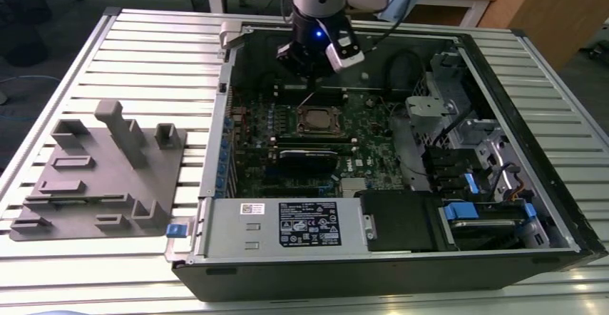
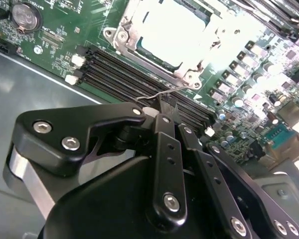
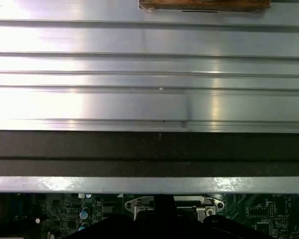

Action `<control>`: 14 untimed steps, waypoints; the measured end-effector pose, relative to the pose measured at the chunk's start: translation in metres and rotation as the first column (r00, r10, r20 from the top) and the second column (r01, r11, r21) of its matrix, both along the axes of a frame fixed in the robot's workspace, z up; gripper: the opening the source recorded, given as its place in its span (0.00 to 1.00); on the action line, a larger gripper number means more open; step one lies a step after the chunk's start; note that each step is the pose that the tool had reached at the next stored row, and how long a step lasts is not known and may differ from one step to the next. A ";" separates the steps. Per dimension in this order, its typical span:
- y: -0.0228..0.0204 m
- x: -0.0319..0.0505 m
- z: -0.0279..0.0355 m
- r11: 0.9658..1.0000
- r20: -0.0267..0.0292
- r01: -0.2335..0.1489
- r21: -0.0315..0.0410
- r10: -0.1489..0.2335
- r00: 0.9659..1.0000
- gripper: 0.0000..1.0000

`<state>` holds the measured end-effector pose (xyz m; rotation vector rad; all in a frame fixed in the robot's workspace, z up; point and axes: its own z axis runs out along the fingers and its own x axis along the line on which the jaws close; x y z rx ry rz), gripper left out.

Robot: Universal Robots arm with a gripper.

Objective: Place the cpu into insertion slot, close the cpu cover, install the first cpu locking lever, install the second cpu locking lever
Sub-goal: 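Install the first cpu locking lever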

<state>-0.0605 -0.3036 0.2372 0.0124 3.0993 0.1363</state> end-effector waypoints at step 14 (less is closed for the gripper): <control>0.0001 0.0020 -0.0063 1.000 0.000 0.000 -0.001 0.000 1.000 0.11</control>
